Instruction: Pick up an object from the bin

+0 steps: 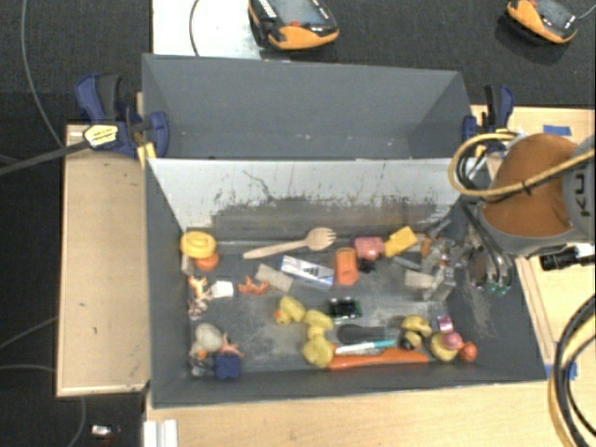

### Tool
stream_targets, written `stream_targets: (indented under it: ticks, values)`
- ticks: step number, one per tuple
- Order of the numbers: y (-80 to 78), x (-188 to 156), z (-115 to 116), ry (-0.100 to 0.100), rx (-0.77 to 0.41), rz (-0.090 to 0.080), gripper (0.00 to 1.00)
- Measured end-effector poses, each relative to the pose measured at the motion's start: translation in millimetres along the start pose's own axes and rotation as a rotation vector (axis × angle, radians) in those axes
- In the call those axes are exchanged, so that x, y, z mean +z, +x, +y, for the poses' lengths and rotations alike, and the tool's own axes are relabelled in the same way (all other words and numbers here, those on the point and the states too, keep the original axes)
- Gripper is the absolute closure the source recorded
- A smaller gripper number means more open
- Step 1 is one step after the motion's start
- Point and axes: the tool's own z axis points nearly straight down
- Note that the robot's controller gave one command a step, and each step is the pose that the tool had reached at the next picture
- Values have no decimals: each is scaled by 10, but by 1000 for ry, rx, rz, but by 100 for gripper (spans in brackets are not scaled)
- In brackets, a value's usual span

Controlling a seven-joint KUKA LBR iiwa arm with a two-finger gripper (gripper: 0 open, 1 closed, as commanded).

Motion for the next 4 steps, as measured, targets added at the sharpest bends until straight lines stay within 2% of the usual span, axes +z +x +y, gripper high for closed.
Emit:
stream_targets:
  ticks: [1, 2, 3, 4]
  values:
    - [-28, -5, -3, 0, 0, -4, 100]
    - [-212, 9, 146, -2, -101, -8, 100]
    - [-209, 9, 148, -2, -100, -8, 100]
    - [119, -2, 578, 2, -211, -14, 100]
